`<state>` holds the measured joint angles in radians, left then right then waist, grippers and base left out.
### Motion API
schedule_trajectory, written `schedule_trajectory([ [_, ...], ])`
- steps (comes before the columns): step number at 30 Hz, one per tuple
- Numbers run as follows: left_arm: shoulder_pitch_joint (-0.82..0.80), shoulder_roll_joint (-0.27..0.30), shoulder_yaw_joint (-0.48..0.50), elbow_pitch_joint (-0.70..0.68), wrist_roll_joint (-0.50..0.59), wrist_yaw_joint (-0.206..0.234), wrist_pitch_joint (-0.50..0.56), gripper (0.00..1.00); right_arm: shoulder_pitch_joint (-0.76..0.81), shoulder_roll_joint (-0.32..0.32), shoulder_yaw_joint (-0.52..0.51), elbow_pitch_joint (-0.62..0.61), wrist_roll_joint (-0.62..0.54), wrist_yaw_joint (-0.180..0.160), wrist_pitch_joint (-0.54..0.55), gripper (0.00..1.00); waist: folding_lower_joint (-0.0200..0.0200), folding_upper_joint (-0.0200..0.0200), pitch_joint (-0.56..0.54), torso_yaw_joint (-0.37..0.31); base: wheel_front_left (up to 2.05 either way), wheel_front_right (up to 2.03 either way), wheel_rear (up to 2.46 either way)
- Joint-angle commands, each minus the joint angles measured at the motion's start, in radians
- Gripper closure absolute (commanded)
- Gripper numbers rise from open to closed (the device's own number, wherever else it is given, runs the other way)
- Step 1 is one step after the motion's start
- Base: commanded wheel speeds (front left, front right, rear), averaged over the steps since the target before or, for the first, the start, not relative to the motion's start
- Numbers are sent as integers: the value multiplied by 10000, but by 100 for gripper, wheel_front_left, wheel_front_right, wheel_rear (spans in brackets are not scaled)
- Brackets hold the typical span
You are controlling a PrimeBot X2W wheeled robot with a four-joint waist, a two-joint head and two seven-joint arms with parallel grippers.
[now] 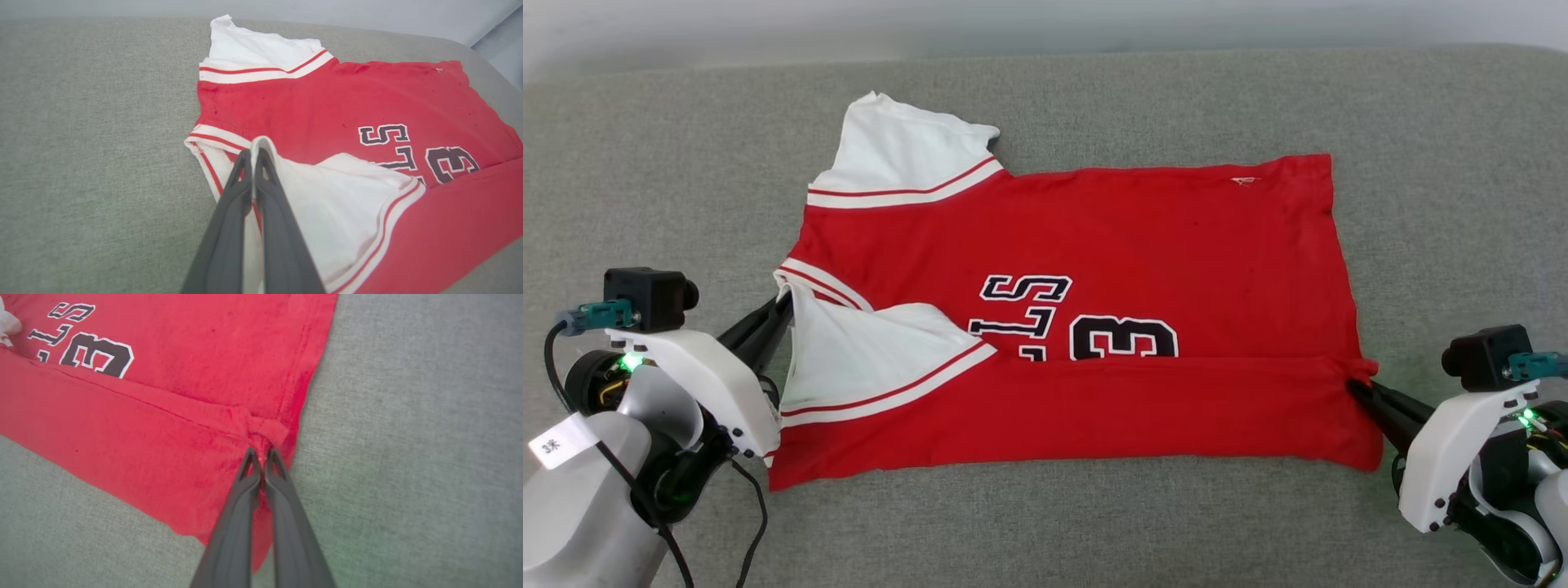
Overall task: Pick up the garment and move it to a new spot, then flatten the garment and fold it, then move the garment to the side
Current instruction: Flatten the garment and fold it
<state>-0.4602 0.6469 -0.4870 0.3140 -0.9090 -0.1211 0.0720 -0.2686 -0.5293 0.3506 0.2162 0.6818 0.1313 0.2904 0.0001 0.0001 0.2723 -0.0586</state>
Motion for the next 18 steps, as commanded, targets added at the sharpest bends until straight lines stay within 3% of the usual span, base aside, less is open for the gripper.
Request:
schedule_trajectory([
  [1, -155, -59, -55, 151, 64, -30, -89, 100, -160, 58, 34, 84, -78, -12, -21, 100, -1, -1, 82, 0, 0, 0, 0],
  [10, -650, -499, -846, 1656, -113, -85, -205, 100, -393, 270, 346, 726, -410, -12, -9, 100, -1, -1, 206, 4, 0, 0, 0],
  [18, -989, -530, -1742, 2492, -570, -85, -173, 100, -569, 384, 493, 946, -503, -12, -110, 100, -1, -1, 231, -21, 0, 0, 0],
])
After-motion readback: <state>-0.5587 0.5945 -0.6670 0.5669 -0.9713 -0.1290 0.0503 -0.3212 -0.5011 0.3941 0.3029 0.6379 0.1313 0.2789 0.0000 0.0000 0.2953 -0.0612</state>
